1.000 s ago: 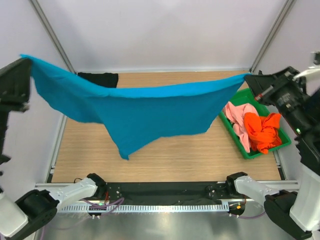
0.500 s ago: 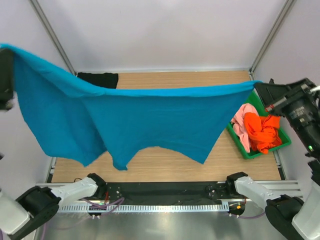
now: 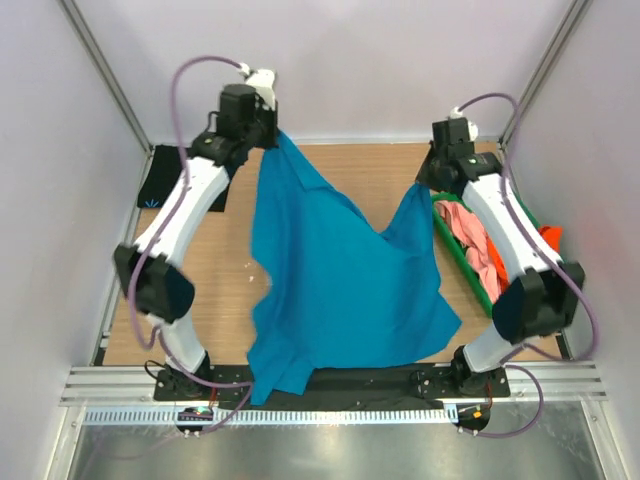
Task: Fold and stack the t-shirts
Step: Flatten the tshirt out
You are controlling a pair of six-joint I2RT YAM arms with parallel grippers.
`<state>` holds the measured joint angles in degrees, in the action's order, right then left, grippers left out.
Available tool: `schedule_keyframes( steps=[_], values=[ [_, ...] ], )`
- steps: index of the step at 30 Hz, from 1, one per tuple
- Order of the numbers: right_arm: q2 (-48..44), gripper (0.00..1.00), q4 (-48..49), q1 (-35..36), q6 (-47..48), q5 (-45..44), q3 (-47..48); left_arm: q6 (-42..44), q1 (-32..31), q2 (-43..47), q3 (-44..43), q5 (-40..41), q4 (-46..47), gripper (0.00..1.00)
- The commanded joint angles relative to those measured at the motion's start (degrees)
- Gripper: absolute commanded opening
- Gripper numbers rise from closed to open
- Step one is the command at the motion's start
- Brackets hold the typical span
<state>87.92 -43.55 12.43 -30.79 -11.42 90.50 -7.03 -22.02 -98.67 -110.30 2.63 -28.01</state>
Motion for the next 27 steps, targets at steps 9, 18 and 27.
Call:
schedule_keyframes(
  steps=[9,18,27],
  values=[
    [25.6,0.01,11.6,-6.4,4.7,6.5,8.4,-4.7,8.6,-27.3,-14.1,-13.1,0.1,0.0],
    [31.1,0.01,8.6,-7.1,5.7,6.7,15.1,-9.1,10.3,-32.1,-19.6,-15.9,1.6,0.0],
    [22.9,0.01,4.7,-7.1,4.2,8.8,17.4,-9.8,13.0,-18.1,-17.8,-13.6,1.7,0.0]
  ],
)
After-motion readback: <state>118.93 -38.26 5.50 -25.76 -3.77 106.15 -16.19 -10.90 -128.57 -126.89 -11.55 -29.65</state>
